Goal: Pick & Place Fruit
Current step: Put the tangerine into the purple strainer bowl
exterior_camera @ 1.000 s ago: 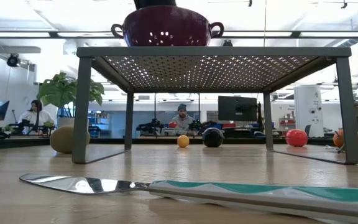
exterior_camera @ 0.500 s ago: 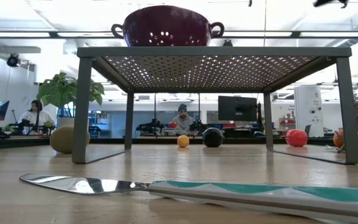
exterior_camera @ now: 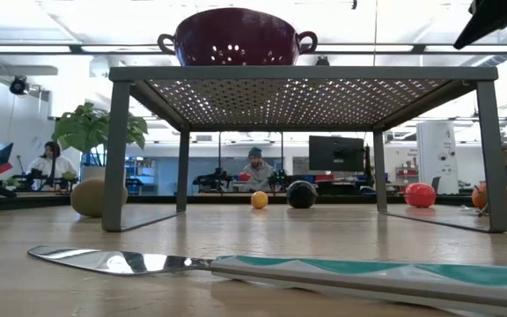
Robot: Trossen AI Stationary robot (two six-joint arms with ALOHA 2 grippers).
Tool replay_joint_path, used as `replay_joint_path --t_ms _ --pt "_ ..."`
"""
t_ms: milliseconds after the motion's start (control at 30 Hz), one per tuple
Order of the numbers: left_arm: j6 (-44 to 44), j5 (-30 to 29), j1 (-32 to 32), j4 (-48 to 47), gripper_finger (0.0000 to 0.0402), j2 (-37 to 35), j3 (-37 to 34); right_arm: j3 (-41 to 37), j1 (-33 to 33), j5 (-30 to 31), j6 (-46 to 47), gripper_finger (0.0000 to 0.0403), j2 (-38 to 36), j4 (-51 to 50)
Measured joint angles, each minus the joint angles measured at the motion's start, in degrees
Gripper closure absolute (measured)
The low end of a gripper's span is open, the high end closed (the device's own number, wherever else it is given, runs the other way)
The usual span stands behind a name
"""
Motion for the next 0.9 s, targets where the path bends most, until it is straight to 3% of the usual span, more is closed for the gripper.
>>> replay_joint_path --t_ms 200,433,633,900 --pt "0.92 -0.3 -1.28 18.5 0.0174 -4.17 -16.03 -0.85 -0.33 -1.79 3.46 0.0223 -0.09 0.05" --pt "-2.53 -0.17 -2.06 28.92 0.0175 -6.74 -27.9 -3.32 -2.49 -5.35 8.1 0.0214 -0.08 -0.06" --pt "-3.17 -0.2 -2.8 36.88 0.0174 -7.69 -33.47 -5.59 -6.34 -8.64 8.24 0.0196 0.0 -0.03" --pt "-2.92 -0.2 -2.77 38.19 0.0174 -7.69 -34.12 -8.23 -12.66 -12.57 7.32 0.0186 0.03 0.16"
